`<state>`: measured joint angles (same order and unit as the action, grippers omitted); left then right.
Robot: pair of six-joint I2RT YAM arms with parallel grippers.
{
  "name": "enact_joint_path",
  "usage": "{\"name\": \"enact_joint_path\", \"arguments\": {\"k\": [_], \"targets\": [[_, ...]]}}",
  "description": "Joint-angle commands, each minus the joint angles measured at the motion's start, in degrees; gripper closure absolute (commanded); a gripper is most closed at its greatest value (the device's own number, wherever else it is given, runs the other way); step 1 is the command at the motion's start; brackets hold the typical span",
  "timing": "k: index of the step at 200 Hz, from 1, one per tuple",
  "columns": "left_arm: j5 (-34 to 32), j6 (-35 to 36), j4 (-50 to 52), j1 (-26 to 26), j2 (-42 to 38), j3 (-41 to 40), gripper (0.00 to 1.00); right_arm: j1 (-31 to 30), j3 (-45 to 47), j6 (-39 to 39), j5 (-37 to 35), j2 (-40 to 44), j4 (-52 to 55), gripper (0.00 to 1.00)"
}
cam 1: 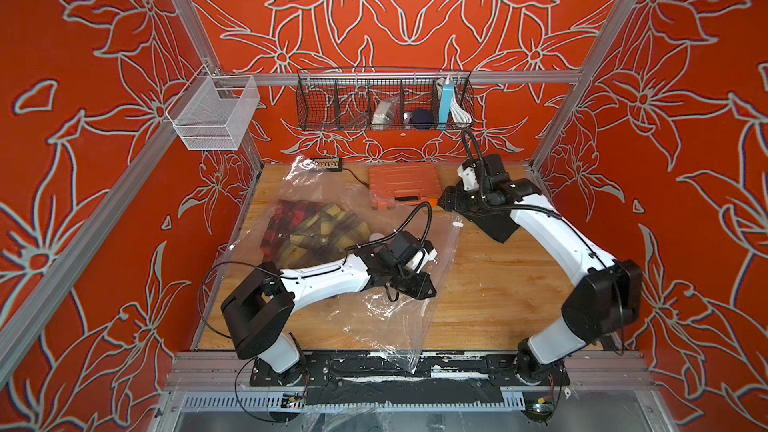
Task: Place the folded shirt into the vacuum bag
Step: Adjust the vacuum bag at the center of the board.
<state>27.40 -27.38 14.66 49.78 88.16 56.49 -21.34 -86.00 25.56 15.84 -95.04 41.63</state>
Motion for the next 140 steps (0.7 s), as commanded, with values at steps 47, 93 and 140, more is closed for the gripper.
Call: {"name": "enact_joint_path", "arguments": {"k": [47,93,140], "targets": [[-12.7,-6.1,8.4,-12.1,-15.4,-6.6,0.55,-0.4,-14.6,-11.0,-7.8,-17.1,13.9,0.15],[-22.5,-14.6,13.7,-15.6,-11.5,-10.4,0.57,0.2,-27.2,-13.3,-7.3,-26.7,19.7,0.12],[-24.3,-17.6,12.3,-19.5,-11.1,-14.6,0.56,0.4,-23.8,-13.3,4.2,-29.0,17.0,0.19]]}}
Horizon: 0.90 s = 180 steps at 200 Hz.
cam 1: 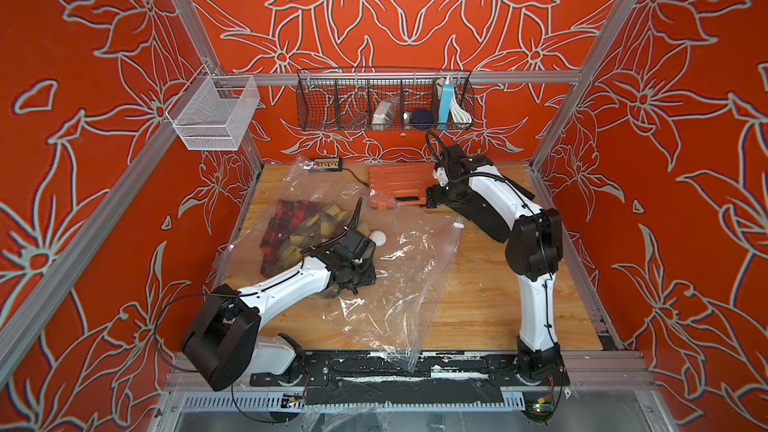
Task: Place the folded shirt into the vacuum bag
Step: Adjust the vacuum bag at the center of the board.
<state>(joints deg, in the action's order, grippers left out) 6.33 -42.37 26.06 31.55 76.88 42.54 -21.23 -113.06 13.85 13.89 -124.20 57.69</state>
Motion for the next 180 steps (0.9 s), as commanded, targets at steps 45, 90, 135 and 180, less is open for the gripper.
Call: {"name": "enact_joint_path", "arguments": {"k": [45,90,135,180], "targets": [[-4.0,-2.1,-0.2,-4.0,2.0,-1.1,0.57,0.4,6.7,-1.8,12.4,1.0,-0.5,0.41],[-5.1,-1.2,-1.2,-8.5,4.6,0.0,0.56,1.2,14.1,1.2,14.1,4.8,-5.6,0.82],[-5.9,0.9,-3.4,-12.0,9.8,4.0,0.57,1.1,30.5,6.4,19.8,13.5,-16.3,0.93],[-7.7,4.4,-3.3,-14.4,16.2,10.7,0.57,1.0,42.7,9.8,23.7,22.3,-22.1,0.96]]}}
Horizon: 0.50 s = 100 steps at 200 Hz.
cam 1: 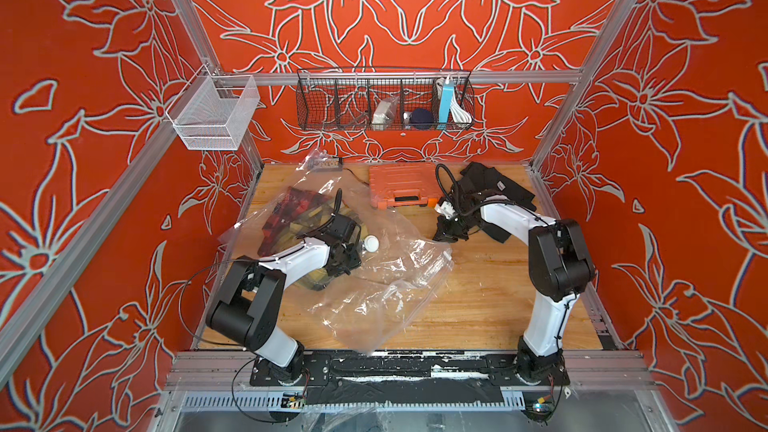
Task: Place the folded shirt into the vacuum bag
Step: Adjust the vacuum bag at the center of the board.
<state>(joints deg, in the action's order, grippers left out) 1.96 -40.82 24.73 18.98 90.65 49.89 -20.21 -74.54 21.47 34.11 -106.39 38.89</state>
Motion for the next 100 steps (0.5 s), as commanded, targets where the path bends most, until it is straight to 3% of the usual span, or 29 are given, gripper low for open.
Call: {"name": "enact_joint_path", "arguments": {"k": [1,24,41,64,84,100], "targets": [[-3.3,3.0,-1.9,-1.9,2.5,3.5,0.57,0.0,4.4,2.2,3.4,4.7,-3.3,0.96],[-4.0,4.5,0.4,-3.5,2.4,5.9,0.57,1.5,4.9,3.1,1.4,8.8,-1.5,0.90],[-3.0,5.1,2.4,-3.5,-0.7,6.1,0.57,5.3,4.6,6.3,-3.0,11.2,-1.1,0.76],[-1.6,4.4,5.3,-2.5,-8.0,5.0,0.57,10.3,2.0,10.8,-15.8,12.2,-0.3,0.49],[-1.7,4.1,8.1,0.0,-13.4,5.6,0.56,12.0,-1.9,13.5,-24.3,9.3,-1.7,0.44],[-1.7,3.9,8.8,2.7,-16.1,6.0,0.56,12.7,-6.1,16.9,-24.8,4.9,-4.4,0.46]]}}
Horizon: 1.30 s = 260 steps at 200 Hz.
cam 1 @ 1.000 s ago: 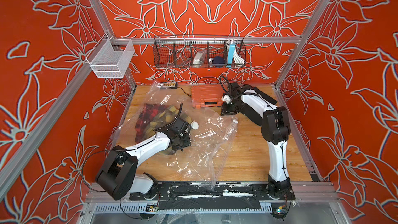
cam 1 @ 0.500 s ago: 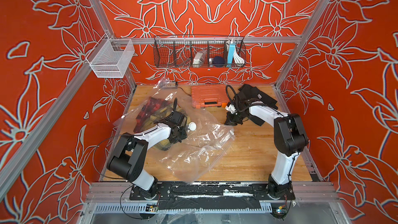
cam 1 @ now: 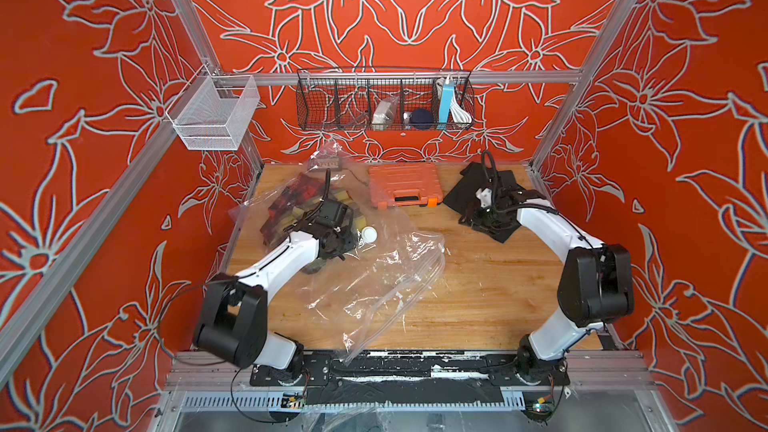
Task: Place the folded shirt into the vacuum bag
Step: Adjust the vacuum bag at the center of the board, then move the shirt at the center of the board.
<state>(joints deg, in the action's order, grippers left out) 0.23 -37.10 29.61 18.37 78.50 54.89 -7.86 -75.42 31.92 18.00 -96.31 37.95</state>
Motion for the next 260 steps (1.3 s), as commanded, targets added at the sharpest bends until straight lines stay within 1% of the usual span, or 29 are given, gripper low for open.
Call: {"name": "enact_joint_path", "arguments": {"k": [1,16,30,46,53,76,99,112,124,147,182,198,211,231,260], "targets": [[0.0,0.1,3.9,3.5,-4.0,1.0,0.56,0.3,-5.4,6.7,-8.7,-5.4,-4.0,0.47],[-0.1,0.0,3.8,6.1,-5.4,1.4,0.56,0.3,-8.0,10.0,-7.9,-9.0,-9.4,0.53],[-0.2,0.1,3.7,8.6,-5.9,2.0,0.56,0.5,-10.5,13.0,-8.6,-12.4,-12.9,0.59],[1.9,0.5,3.0,10.5,-5.6,2.9,0.56,0.7,-13.0,16.4,-9.1,-16.1,-16.1,0.66],[2.8,0.9,2.8,11.2,-5.2,3.5,0.55,0.8,-13.9,17.3,-8.3,-17.9,-18.0,0.68],[4.8,2.2,1.9,13.4,-3.5,5.2,0.56,0.7,-19.6,19.5,-6.6,-24.2,-18.4,0.68],[7.6,3.6,-0.1,15.0,-1.9,7.1,0.56,0.7,-24.1,20.4,-4.9,-30.0,-15.5,0.67],[8.3,4.9,-0.6,15.9,-0.7,9.0,0.56,0.7,-24.2,20.5,-3.3,-31.7,-13.9,0.67],[9.0,6.4,-1.1,16.6,0.7,11.3,0.55,0.6,-20.9,21.0,-1.8,-31.5,-14.3,0.67],[11.4,8.6,-2.2,17.7,4.6,16.6,0.55,0.3,-9.6,20.6,0.2,-27.9,-17.3,0.69],[14.4,11.8,-1.7,21.0,13.3,27.1,0.55,1.1,7.0,17.3,1.3,-19.5,-18.4,0.71],[15.8,12.4,-1.8,22.8,17.8,31.6,0.55,1.1,12.4,14.8,1.3,-15.6,-17.3,0.71],[17.5,11.9,-2.0,23.9,21.8,34.8,0.55,1.1,17.1,14.0,1.8,-12.2,-16.5,0.71],[20.0,9.9,-3.3,25.2,27.4,38.3,0.55,1.1,25.0,15.1,4.4,-7.0,-18.4,0.71],[24.2,6.5,-8.8,26.3,32.8,39.7,0.55,1.1,33.8,16.7,5.0,1.1,-19.3,0.74]]}}
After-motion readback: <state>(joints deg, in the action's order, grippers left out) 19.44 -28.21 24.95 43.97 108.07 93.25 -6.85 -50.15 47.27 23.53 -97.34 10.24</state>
